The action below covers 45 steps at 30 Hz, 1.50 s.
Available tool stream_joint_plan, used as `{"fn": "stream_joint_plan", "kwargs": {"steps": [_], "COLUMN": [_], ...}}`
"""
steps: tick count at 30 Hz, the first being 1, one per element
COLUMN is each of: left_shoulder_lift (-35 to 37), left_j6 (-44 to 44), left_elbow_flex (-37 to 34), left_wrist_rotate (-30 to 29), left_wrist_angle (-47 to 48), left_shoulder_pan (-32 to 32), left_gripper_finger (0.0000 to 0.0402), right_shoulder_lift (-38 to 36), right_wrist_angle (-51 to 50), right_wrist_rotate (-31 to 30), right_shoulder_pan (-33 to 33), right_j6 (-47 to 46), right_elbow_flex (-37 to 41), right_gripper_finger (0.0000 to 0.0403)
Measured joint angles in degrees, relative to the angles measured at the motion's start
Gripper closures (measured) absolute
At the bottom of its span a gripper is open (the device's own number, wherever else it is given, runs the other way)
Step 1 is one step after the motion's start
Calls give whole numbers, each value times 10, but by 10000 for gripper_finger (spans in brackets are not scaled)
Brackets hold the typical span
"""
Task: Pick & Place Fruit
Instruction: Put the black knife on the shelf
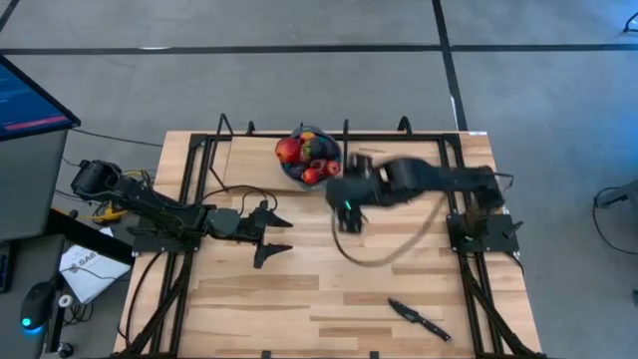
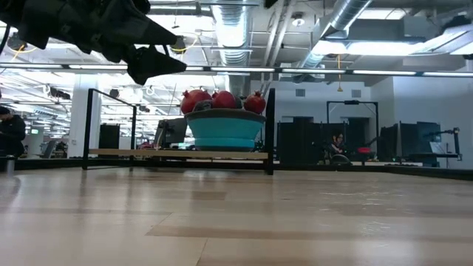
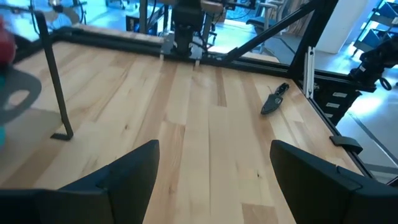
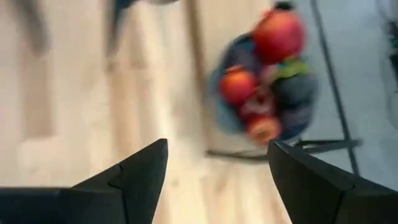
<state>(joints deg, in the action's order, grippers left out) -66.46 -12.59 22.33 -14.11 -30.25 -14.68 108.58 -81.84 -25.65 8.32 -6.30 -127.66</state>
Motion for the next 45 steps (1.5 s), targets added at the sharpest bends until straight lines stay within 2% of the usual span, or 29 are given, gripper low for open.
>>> {"fn": "stream_joint_plan", "kwargs": {"steps": [8,13,18,24,28,31,36,39,45], "left_shoulder_lift": [0,0,0,0,0,0,0,0,0], "left_j6": [18,18,18,17,17,17,16,16,16], "left_elbow_flex": [0,0,0,0,0,0,0,0,0], "left_wrist_rotate": [0,0,0,0,0,0,0,6,10], "left_wrist_angle": [-13,-19,-23,-32,-34,-38,-42,-44,-46], "left_shoulder_pan": [0,0,0,0,0,0,0,0,-1], "left_gripper_finger": [103,103,103,103,103,103,103,103,103], "right_shoulder_lift": [-101,-126,-127,-120,-95,-66,-18,-3,-23], "right_wrist_angle": [36,76,100,159,210,245,243,241,309], "right_wrist_rotate": [-3,37,124,124,147,187,250,258,273], "right_shoulder_pan": [162,265,347,464,528,552,558,556,548], "right_j6": [-247,-416,-600,-818,-926,-969,-959,-947,-937], "right_elbow_flex": [239,357,402,435,471,488,497,513,589], "right_gripper_finger": [132,132,132,132,132,132,135,145,185]}}
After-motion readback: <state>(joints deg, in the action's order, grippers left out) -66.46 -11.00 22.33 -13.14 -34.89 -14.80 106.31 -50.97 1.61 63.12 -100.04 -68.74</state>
